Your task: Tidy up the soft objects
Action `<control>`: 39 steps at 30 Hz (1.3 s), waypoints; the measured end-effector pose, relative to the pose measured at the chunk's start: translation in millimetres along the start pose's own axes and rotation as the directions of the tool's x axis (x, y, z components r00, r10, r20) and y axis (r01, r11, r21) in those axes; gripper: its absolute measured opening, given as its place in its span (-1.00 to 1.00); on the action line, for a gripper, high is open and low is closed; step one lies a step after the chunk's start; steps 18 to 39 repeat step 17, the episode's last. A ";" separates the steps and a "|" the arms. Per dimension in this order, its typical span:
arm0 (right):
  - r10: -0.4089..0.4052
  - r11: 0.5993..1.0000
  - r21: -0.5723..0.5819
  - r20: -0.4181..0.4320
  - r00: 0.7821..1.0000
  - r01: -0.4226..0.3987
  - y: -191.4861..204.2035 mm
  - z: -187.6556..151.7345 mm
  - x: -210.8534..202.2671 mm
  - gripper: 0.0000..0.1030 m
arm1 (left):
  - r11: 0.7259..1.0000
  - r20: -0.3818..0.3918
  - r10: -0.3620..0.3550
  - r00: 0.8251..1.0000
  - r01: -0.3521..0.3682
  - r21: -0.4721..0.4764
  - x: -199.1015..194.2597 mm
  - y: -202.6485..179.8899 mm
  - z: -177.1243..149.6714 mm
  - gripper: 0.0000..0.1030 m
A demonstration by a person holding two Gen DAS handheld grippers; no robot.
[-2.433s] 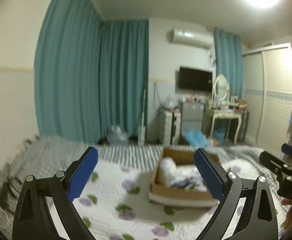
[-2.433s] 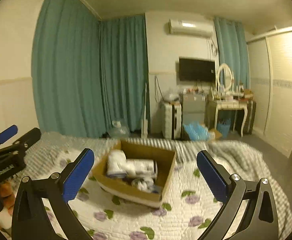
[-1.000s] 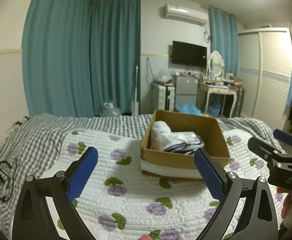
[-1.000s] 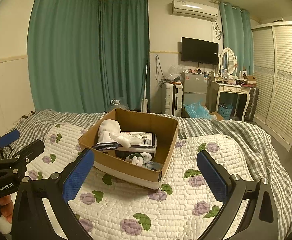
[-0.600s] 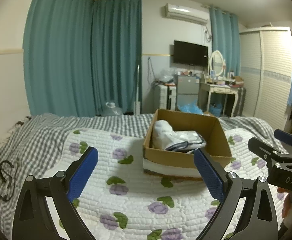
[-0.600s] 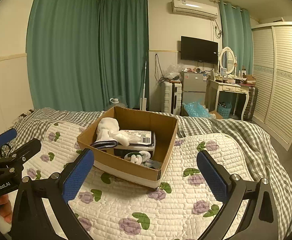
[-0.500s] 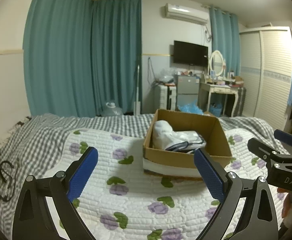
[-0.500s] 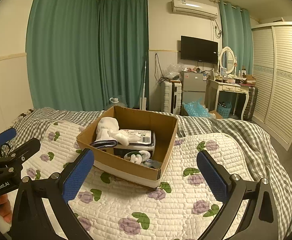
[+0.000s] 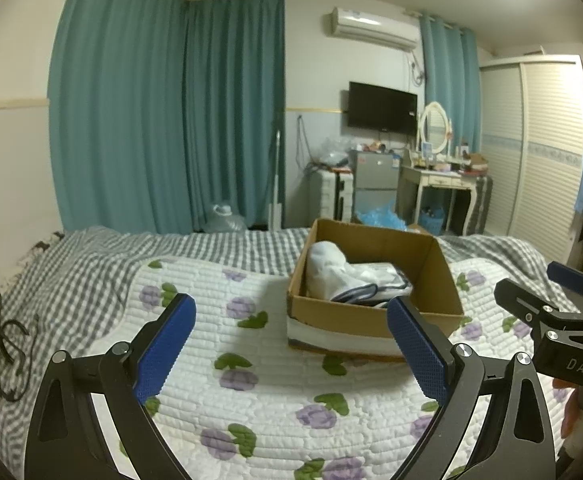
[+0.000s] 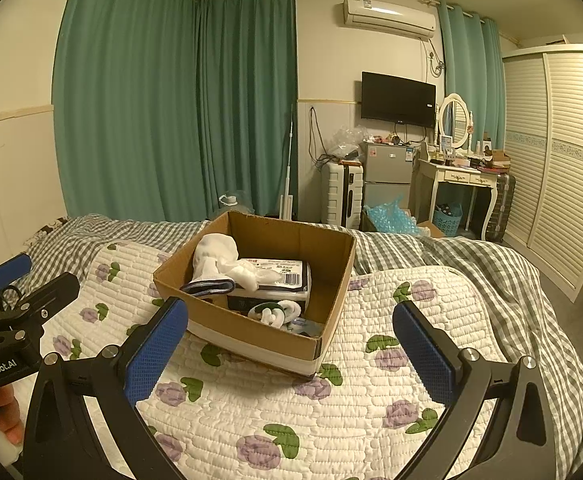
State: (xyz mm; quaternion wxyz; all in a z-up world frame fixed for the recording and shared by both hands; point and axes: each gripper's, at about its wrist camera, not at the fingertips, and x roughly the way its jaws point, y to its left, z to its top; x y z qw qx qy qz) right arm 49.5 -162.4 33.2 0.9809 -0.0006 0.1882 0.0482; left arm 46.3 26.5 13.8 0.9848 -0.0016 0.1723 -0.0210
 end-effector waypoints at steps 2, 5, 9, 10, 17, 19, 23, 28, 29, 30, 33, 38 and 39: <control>0.000 1.000 0.001 0.000 1.000 0.000 0.3 0.2 -0.2 1.00 | 1.000 0.000 0.000 1.000 0.000 0.000 0.5 -0.1 -0.1 0.90; 0.000 1.000 0.001 -0.001 1.000 0.000 0.5 0.3 -0.2 1.00 | 1.000 0.000 0.000 1.000 0.000 0.000 0.7 0.3 0.0 0.90; -0.002 1.000 0.000 0.000 1.000 0.002 0.2 0.1 -0.2 1.00 | 1.000 -0.004 0.006 1.000 -0.006 -0.004 -1.0 0.1 0.1 0.90; -0.004 1.000 -0.001 0.000 1.000 0.004 0.3 0.1 0.1 1.00 | 1.000 -0.006 0.005 1.000 -0.005 -0.005 -1.6 0.4 0.1 0.90; -0.004 1.000 -0.002 0.000 1.000 0.004 -0.3 -1.8 0.4 1.00 | 1.000 0.001 0.020 1.000 -0.020 0.001 -5.2 -5.6 -0.1 0.90; -0.004 1.000 -0.002 0.000 1.000 0.004 -0.3 -1.8 0.4 1.00 | 1.000 0.001 0.020 1.000 -0.020 0.001 -5.2 -5.6 -0.1 0.90; -0.004 1.000 -0.002 0.000 1.000 0.004 -0.3 -1.8 0.4 1.00 | 1.000 0.001 0.020 1.000 -0.020 0.001 -5.2 -5.6 -0.1 0.90; -0.004 1.000 -0.002 0.000 1.000 0.004 -0.3 -1.8 0.4 1.00 | 1.000 0.001 0.020 1.000 -0.020 0.001 -5.2 -5.6 -0.1 0.90; -0.004 1.000 -0.002 0.000 1.000 0.004 -0.3 -1.8 0.4 1.00 | 1.000 0.001 0.020 1.000 -0.020 0.001 -5.2 -5.6 -0.1 0.90; -0.004 1.000 -0.002 0.000 1.000 0.004 -0.3 -1.8 0.4 1.00 | 1.000 0.001 0.020 1.000 -0.020 0.001 -5.2 -5.6 -0.1 0.90; -0.004 1.000 -0.002 0.000 1.000 0.004 -0.3 -1.8 0.4 1.00 | 1.000 0.001 0.020 1.000 -0.020 0.001 -5.2 -5.6 -0.1 0.90; -0.004 1.000 -0.002 0.000 1.000 0.004 -0.3 -1.8 0.4 1.00 | 1.000 0.001 0.020 1.000 -0.020 0.001 -5.2 -5.6 -0.1 0.90; -0.004 1.000 -0.002 0.000 1.000 0.004 -0.3 -1.8 0.4 1.00 | 1.000 0.001 0.020 1.000 -0.020 0.001 -5.2 -5.6 -0.1 0.90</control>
